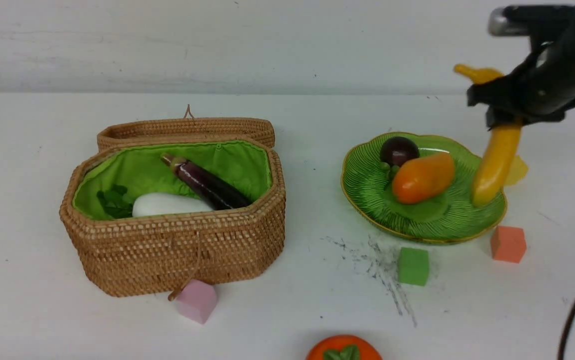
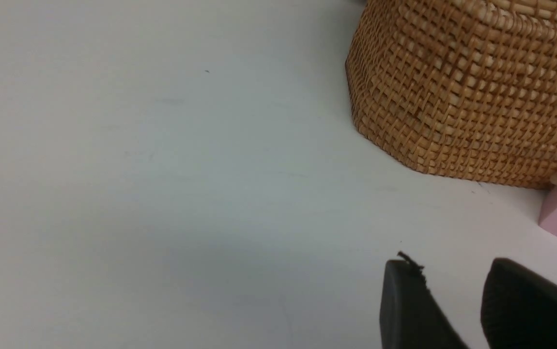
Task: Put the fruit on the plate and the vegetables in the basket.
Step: Use the right arm to grab a banana and put it into the right plate
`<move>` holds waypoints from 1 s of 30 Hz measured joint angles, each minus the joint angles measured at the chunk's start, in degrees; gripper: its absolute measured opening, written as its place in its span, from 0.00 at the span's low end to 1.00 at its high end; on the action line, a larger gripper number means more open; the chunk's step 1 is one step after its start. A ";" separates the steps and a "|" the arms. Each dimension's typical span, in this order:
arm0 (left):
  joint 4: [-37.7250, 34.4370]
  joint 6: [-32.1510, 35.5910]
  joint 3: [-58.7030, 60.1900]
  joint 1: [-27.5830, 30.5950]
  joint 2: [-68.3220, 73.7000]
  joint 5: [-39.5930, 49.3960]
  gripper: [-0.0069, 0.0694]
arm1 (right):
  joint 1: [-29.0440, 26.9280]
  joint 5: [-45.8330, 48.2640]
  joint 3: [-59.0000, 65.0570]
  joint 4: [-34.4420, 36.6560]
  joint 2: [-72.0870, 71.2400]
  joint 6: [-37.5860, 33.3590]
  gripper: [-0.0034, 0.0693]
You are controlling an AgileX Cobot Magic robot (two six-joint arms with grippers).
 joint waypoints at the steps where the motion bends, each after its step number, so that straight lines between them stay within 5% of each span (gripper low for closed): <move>1: 0.00 0.00 0.00 0.00 0.00 0.00 0.39 | 0.00 0.00 -0.65 0.72 1.81 -0.34 0.50; 14: 0.00 0.00 0.00 0.00 0.00 0.00 0.40 | 0.00 -2.09 -1.39 -1.12 9.41 12.21 0.51; 18: 0.00 0.00 0.00 0.00 0.00 0.00 0.40 | 0.00 -0.91 -1.43 -1.38 9.41 14.14 0.63; 23: 0.00 0.00 0.00 0.00 0.00 0.00 0.40 | 0.00 2.27 -1.70 -2.48 9.12 14.05 0.90; 30: 0.00 0.00 0.00 0.00 0.00 0.00 0.40 | 2.65 5.88 -1.70 1.22 3.47 4.47 0.93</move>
